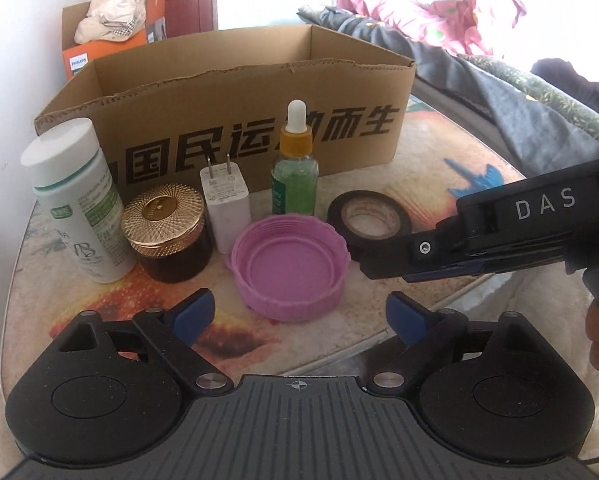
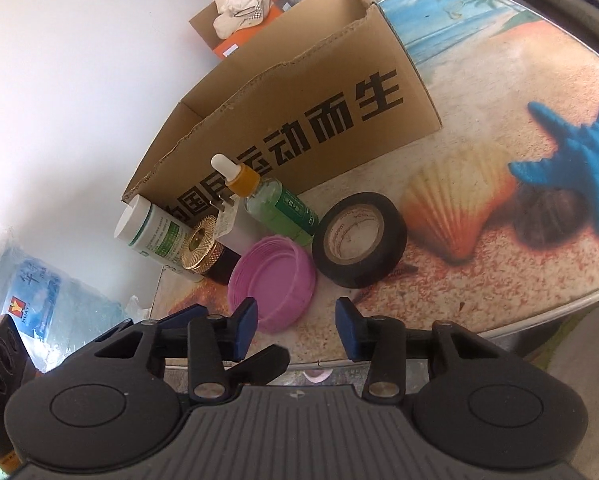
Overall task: Organize rigid objects
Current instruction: 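Move the right tool down to the pink lid on the table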
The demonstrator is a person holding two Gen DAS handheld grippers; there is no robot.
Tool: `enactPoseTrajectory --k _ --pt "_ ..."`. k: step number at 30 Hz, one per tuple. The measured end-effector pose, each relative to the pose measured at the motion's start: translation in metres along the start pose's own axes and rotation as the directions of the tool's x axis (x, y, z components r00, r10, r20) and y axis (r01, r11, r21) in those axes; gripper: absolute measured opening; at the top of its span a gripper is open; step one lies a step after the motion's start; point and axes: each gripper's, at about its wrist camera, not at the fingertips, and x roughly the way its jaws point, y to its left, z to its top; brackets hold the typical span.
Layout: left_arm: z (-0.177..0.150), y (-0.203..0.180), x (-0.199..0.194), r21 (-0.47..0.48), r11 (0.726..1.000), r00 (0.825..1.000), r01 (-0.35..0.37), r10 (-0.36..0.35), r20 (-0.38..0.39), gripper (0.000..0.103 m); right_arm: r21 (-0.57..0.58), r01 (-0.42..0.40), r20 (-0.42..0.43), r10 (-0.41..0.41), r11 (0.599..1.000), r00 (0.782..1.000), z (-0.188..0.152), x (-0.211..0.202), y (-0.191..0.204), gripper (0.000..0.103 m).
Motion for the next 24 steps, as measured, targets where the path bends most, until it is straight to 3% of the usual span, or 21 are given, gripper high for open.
enactPoseTrajectory --k 2,7,18,24 --pt "0.002 0.001 0.007 0.002 1.000 1.000 0.008 -0.008 -0.005 0.078 -0.004 0.001 -0.001 -0.001 1.000 1.000 0.002 0.005 -0.001 0.038" --pt "0.003 0.003 0.017 -0.004 1.000 1.000 0.022 -0.022 -0.002 0.068 -0.011 -0.007 -0.023 0.006 1.000 1.000 0.007 0.022 0.000 0.034" --pt "-0.013 -0.005 0.000 0.005 0.994 0.994 0.113 -0.113 -0.012 0.069 -0.053 0.042 -0.032 -0.044 0.998 0.999 -0.005 0.016 0.001 0.034" --pt "-0.014 -0.001 0.005 -0.022 0.993 0.993 0.119 -0.119 -0.002 0.080 -0.035 0.030 -0.006 -0.031 0.999 1.000 -0.008 0.015 -0.002 0.038"
